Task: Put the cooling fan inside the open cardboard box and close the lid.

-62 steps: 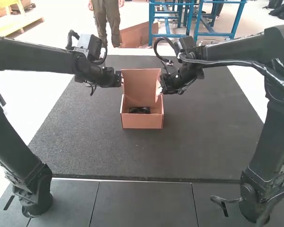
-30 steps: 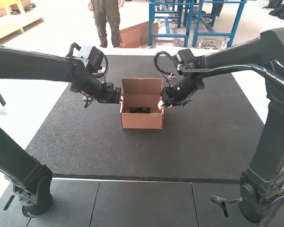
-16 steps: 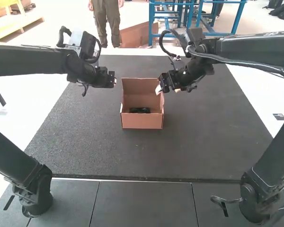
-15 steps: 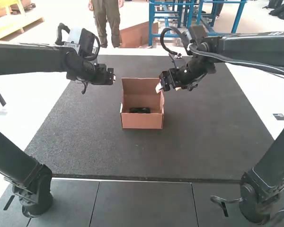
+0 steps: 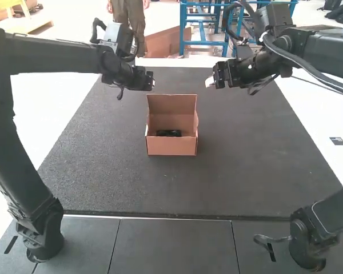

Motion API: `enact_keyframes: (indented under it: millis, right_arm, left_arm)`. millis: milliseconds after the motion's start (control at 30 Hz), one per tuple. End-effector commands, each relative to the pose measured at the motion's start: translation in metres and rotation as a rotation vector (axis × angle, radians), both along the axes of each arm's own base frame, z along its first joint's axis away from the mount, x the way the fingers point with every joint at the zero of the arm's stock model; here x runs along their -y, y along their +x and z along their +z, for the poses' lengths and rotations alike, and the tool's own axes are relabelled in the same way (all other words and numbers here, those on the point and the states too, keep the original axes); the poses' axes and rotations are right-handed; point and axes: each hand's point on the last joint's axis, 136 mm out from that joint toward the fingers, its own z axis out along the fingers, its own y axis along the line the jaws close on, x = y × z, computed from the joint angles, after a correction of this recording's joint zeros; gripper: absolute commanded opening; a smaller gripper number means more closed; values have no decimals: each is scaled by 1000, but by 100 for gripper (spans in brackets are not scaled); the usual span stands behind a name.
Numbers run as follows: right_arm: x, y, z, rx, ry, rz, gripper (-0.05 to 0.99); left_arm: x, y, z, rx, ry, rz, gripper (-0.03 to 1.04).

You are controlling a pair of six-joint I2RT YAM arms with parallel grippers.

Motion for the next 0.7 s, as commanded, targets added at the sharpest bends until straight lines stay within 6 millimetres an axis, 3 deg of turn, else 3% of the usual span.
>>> enact_keyframes:
  millis: [0, 133, 267, 467, 667]
  right_arm:
    - [9, -1, 22, 52, 34, -15, 91]
    - [13, 0, 25, 51, 40, -25, 91]
    - [14, 2, 33, 67, 46, -29, 91]
    - [14, 3, 46, 81, 55, -31, 90]
    - [12, -2, 47, 58, 62, -13, 90]
  left_arm:
    - [37, 0, 23, 45, -31, -112, 97]
    - [61, -4, 18, 32, -32, -166, 97]
    - [69, -12, 9, 0, -18, -188, 97]
    - [64, -25, -17, -79, 17, -190, 97]
    - [56, -45, -55, -176, 64, -207, 97]
